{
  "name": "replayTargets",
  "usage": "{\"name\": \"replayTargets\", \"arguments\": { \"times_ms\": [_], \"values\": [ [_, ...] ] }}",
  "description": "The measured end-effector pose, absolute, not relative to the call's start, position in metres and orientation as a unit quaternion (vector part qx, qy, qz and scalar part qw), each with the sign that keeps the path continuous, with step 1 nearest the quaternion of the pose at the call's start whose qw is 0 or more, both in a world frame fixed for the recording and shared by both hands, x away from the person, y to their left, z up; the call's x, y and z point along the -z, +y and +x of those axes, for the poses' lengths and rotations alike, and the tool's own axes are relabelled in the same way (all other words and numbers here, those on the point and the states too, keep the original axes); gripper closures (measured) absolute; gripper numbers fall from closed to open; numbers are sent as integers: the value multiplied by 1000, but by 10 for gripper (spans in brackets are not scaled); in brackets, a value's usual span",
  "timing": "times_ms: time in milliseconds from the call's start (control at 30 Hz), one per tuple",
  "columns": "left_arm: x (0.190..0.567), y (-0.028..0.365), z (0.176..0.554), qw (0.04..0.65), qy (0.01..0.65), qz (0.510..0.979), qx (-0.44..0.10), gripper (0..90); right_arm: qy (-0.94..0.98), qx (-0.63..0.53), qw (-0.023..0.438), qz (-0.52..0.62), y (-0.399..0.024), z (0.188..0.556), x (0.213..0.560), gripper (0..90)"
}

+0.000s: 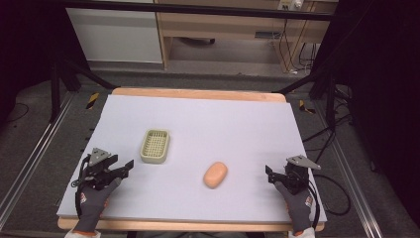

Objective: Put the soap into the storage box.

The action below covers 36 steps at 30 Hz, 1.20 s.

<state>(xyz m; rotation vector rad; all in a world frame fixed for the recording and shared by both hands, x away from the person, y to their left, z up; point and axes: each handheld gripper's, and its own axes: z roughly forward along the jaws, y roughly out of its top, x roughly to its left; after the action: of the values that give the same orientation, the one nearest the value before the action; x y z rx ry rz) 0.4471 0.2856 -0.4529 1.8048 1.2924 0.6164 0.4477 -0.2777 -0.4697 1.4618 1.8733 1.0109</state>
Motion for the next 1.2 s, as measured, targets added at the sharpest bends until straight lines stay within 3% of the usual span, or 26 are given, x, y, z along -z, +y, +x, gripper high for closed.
{"name": "replayTargets", "arguments": {
  "times_ms": [633, 1200],
  "values": [
    [449, 264, 443, 424, 488, 731, -218, 267, 693, -366, 282, 553, -276, 447, 471, 90],
    [445, 244, 441, 434, 467, 743, -203, 254, 695, -368, 283, 549, -272, 445, 470, 80]
  ]
}}
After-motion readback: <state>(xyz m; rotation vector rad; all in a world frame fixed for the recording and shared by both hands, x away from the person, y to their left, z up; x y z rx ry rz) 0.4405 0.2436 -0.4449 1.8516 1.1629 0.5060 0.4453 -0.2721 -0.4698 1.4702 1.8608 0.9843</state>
